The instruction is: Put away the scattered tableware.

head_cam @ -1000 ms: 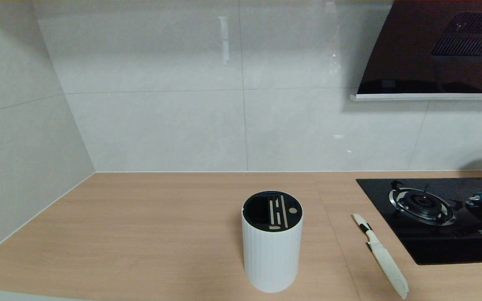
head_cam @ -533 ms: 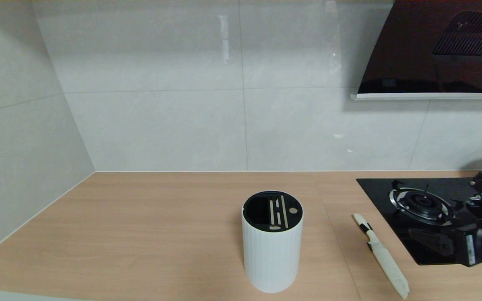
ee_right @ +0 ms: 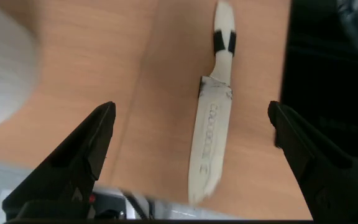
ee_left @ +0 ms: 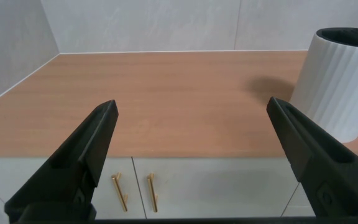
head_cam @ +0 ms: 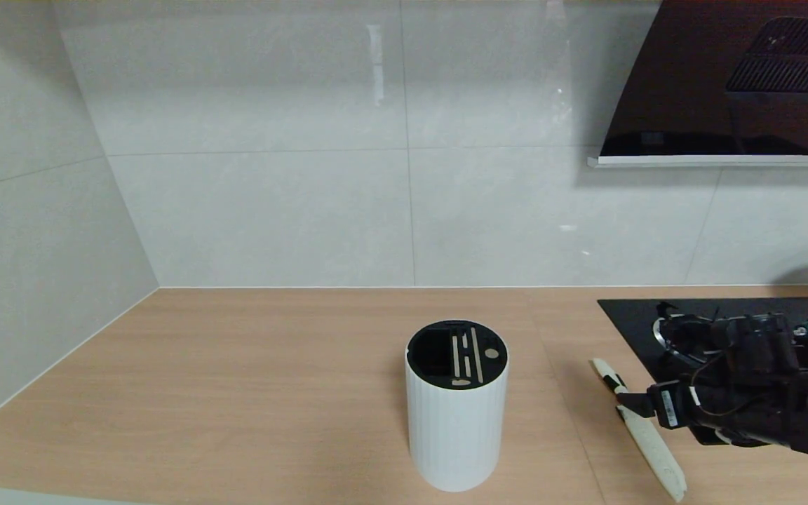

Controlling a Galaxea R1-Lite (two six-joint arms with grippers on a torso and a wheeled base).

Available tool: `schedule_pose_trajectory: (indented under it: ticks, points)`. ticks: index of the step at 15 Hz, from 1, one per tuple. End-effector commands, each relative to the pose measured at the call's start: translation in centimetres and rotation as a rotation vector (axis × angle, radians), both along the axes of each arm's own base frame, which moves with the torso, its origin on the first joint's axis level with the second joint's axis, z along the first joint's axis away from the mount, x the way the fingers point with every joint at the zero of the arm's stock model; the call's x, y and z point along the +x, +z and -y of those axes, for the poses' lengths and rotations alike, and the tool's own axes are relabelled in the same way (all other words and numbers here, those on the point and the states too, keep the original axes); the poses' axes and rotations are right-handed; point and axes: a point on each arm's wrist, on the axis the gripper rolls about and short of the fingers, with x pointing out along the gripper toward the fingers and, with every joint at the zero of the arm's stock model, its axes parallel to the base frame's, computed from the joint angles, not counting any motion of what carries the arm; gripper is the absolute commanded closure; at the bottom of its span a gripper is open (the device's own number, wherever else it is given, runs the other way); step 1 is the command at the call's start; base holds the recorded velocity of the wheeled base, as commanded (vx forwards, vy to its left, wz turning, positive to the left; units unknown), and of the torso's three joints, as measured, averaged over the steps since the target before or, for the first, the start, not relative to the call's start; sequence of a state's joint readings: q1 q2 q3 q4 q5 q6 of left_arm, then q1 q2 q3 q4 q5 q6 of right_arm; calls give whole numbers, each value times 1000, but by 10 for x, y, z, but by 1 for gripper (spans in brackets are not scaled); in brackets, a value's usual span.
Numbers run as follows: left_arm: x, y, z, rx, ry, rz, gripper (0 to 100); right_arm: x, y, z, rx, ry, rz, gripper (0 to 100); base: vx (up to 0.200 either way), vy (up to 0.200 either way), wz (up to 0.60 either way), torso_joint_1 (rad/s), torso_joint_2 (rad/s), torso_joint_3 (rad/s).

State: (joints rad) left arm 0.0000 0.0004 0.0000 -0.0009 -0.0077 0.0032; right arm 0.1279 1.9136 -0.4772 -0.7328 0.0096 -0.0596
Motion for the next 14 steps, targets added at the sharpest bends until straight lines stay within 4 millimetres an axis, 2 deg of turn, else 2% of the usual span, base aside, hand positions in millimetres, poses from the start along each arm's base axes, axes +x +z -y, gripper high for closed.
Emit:
schedule_pose_trajectory:
  ticks: [1, 4, 11, 14]
  points:
    - [0, 0, 0, 0, 0, 1, 0, 17, -48, 1, -13, -12, -105, 0, 0, 0, 0, 0, 0, 0]
    - [0, 0, 0, 0, 0, 1, 0, 28, -65, 6, -16, -32, -135, 0, 0, 0, 0, 0, 0, 0]
    - [0, 0, 0, 0, 0, 1, 0, 53, -88, 12, -5, -65, -148, 0, 0, 0, 0, 0, 0, 0]
    - [0, 0, 0, 0, 0, 1, 0, 58, -90, 18, 12, -92, -145, 0, 0, 0, 0, 0, 0, 0]
